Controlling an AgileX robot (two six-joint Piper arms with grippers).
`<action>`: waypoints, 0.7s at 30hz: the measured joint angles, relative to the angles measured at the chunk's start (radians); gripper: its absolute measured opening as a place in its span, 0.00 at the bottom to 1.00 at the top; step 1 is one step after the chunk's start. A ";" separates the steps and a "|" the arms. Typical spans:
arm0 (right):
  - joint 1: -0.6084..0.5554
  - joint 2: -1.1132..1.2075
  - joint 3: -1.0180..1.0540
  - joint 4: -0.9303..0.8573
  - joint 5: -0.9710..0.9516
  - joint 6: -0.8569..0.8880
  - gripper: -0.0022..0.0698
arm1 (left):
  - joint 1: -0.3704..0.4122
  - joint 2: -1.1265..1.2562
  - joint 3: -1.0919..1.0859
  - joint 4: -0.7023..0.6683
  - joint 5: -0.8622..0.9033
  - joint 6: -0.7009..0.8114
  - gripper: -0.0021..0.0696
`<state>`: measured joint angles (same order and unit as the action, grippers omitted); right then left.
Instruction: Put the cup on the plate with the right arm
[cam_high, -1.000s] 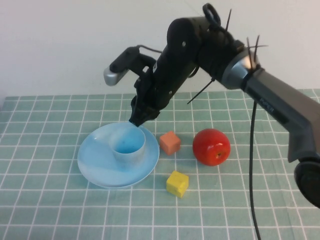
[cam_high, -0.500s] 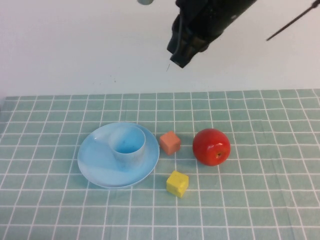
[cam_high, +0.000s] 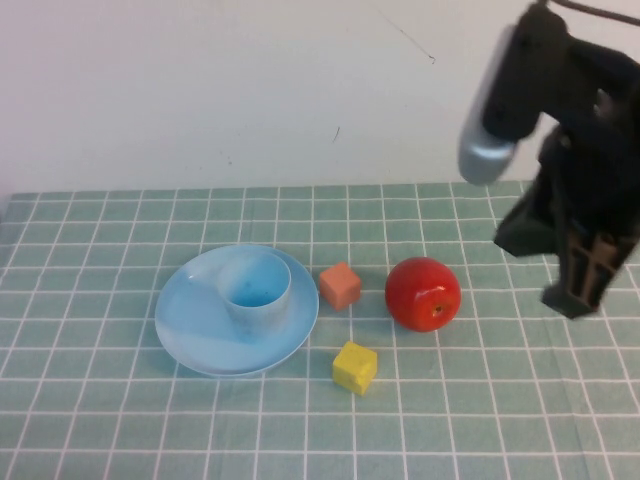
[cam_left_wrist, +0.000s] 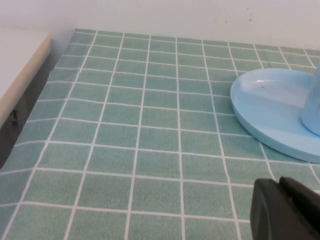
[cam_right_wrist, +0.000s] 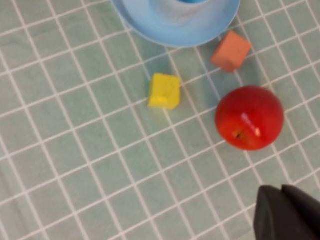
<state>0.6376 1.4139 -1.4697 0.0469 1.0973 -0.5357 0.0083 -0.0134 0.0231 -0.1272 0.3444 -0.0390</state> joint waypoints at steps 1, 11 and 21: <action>0.000 -0.042 0.054 0.000 -0.017 0.009 0.03 | 0.000 0.000 0.000 0.000 0.000 0.000 0.03; 0.000 -0.270 0.298 0.122 0.108 0.082 0.03 | 0.000 0.000 0.000 0.000 0.000 0.002 0.03; 0.000 -0.275 0.304 0.109 0.140 0.029 0.03 | 0.000 0.000 0.000 0.000 0.000 0.002 0.03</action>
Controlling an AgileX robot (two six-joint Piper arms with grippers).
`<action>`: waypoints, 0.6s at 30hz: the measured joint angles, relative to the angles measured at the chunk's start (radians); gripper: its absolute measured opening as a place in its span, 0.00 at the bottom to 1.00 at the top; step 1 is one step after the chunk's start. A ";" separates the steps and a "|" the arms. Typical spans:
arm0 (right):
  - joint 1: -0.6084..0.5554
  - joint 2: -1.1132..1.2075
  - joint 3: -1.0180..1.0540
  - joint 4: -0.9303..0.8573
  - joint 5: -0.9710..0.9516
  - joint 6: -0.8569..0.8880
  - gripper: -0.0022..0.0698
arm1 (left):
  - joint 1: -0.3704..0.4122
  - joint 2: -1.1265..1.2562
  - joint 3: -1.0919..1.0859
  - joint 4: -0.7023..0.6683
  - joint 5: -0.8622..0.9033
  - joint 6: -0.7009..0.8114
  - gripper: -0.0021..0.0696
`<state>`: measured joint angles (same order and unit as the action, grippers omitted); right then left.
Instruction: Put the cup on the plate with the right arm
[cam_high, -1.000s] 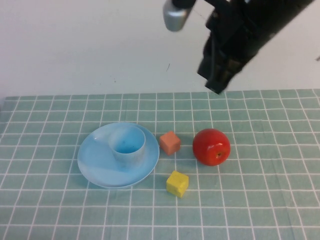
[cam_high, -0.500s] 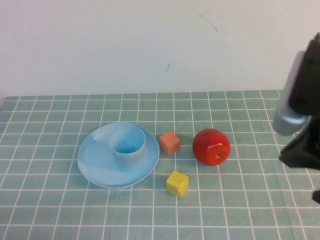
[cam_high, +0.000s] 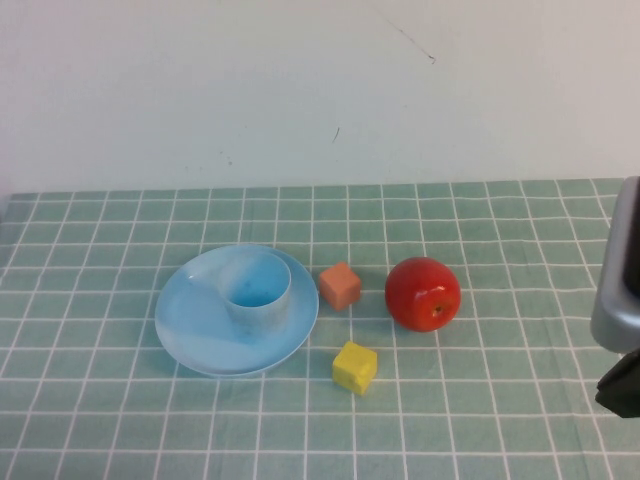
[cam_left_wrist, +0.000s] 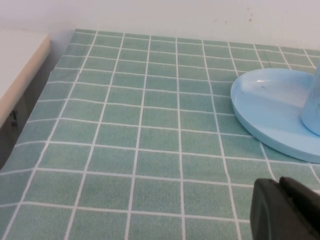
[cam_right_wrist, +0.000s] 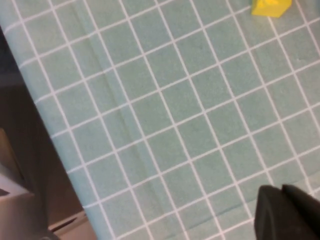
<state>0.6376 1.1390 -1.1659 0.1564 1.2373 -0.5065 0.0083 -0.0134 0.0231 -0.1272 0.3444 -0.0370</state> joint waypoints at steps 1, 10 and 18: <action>0.000 0.000 0.000 -0.007 0.000 -0.007 0.03 | 0.000 0.000 0.000 0.000 0.000 0.000 0.03; -0.050 -0.224 0.162 -0.129 -0.521 -0.058 0.03 | 0.000 0.000 0.000 0.000 0.000 0.000 0.03; -0.333 -0.628 0.550 -0.145 -1.005 0.037 0.03 | 0.000 0.000 0.000 0.000 0.000 0.000 0.03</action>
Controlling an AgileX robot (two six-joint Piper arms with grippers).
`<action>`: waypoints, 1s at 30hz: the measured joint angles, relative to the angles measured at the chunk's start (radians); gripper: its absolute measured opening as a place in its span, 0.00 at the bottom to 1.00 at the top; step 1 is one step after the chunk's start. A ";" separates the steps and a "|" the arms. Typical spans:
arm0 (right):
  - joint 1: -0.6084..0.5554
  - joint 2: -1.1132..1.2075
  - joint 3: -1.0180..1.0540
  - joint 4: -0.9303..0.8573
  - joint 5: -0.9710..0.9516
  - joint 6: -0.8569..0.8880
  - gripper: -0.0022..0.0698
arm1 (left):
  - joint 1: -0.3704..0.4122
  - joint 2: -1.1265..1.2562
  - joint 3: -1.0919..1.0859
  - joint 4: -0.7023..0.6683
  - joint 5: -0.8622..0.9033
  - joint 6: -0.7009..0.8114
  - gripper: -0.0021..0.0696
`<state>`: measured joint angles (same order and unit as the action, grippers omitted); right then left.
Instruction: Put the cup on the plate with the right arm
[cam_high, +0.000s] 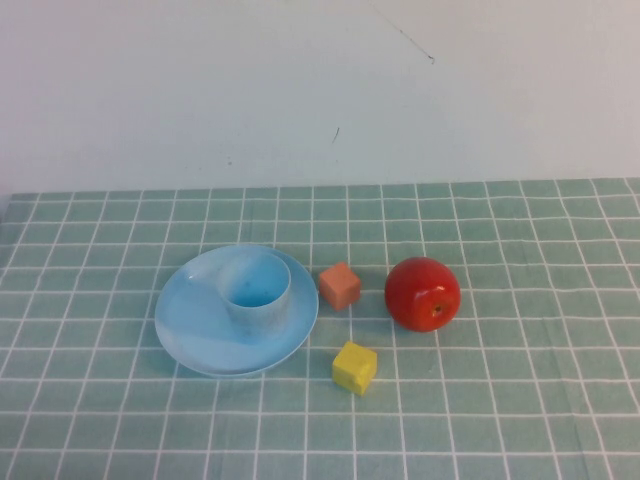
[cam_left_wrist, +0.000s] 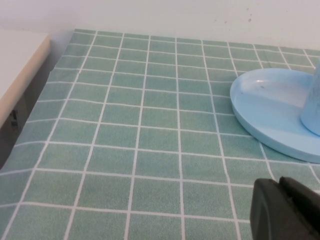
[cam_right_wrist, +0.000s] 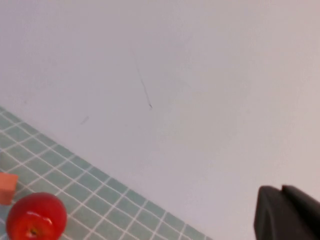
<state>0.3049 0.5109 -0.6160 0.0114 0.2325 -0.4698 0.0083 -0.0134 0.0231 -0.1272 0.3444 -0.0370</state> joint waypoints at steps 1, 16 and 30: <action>-0.038 -0.047 0.051 -0.002 -0.013 0.022 0.03 | 0.000 0.000 0.000 0.000 0.000 0.000 0.03; -0.268 -0.519 0.637 0.077 0.038 0.142 0.03 | 0.000 0.000 0.000 0.000 0.000 -0.002 0.03; -0.312 -0.522 0.642 0.106 0.158 0.276 0.03 | 0.000 0.000 0.000 0.000 0.000 -0.002 0.03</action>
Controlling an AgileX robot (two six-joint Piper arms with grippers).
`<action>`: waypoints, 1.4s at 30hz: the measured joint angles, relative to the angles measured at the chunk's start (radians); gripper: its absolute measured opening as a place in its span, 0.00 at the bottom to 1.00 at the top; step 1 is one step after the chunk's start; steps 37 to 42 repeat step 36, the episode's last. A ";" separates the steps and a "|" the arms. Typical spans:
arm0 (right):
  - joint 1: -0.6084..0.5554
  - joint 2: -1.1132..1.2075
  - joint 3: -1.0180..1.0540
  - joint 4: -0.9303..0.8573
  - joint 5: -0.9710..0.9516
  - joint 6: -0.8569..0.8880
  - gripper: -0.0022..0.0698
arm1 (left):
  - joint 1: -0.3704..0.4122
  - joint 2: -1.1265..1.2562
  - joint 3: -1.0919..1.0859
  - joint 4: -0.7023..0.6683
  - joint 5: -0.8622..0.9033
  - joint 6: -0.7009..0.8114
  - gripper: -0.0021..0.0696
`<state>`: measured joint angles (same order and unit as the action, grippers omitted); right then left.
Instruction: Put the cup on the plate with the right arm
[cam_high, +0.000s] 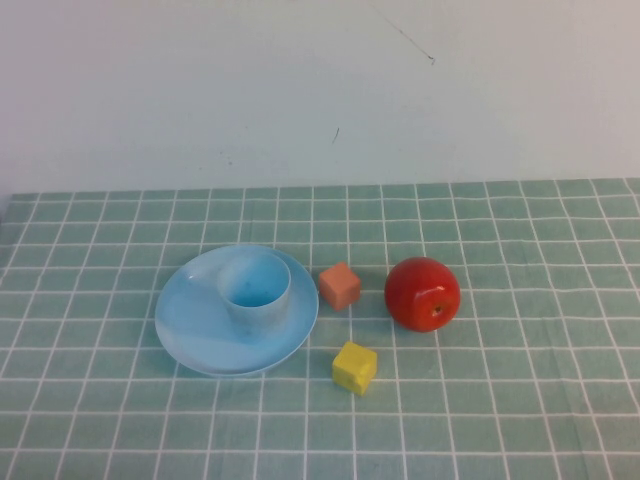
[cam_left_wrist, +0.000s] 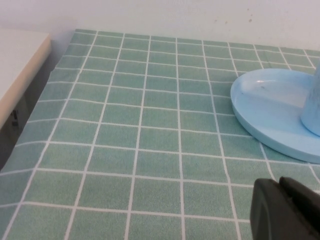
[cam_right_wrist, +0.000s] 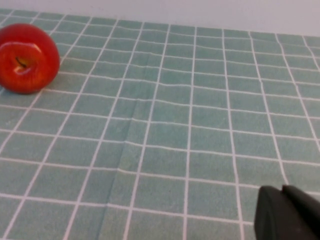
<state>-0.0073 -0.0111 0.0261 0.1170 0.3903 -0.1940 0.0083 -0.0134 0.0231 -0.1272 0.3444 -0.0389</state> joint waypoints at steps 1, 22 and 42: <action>-0.012 0.000 -0.002 0.000 0.011 0.007 0.03 | 0.000 0.000 0.000 0.000 0.000 0.002 0.03; -0.042 0.000 -0.004 -0.004 0.021 -0.017 0.03 | 0.000 0.000 0.000 0.000 0.000 0.002 0.03; -0.042 0.000 -0.004 -0.004 0.021 -0.017 0.03 | 0.000 0.000 0.000 0.000 0.000 0.000 0.03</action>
